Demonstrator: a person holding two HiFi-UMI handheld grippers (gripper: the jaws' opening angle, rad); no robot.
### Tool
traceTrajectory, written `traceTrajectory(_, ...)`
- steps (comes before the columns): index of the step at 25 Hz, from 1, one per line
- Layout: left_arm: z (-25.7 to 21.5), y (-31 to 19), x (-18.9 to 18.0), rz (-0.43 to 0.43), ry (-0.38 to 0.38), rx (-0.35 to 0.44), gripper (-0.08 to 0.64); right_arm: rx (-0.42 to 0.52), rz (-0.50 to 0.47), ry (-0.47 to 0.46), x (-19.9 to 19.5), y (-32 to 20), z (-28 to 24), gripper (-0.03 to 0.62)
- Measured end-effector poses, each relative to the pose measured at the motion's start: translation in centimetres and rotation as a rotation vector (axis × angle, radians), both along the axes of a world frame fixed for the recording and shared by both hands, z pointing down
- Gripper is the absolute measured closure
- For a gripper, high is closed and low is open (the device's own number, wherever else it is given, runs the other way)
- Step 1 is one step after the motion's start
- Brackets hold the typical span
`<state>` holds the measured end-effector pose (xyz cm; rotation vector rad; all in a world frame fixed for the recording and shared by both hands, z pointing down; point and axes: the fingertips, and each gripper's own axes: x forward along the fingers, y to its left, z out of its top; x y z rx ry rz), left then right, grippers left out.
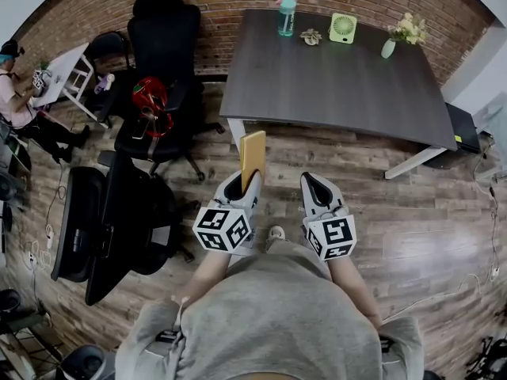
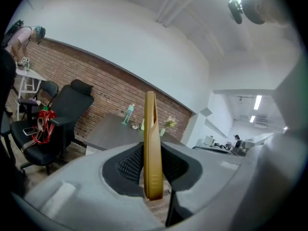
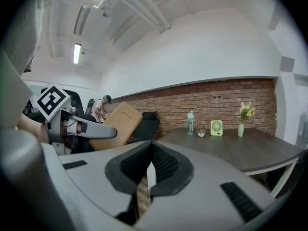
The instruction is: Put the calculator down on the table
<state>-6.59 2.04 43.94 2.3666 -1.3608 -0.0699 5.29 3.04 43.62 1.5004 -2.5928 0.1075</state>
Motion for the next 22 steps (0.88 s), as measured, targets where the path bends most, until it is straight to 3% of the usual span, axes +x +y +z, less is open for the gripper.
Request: traceTrajectory(22, 0.6, -8.1, 3.0, -0.062, -0.002, -0.016, 0.474, -0.01, -0.06, -0.019, 2.9, -9.0, 0.7, 0.591)
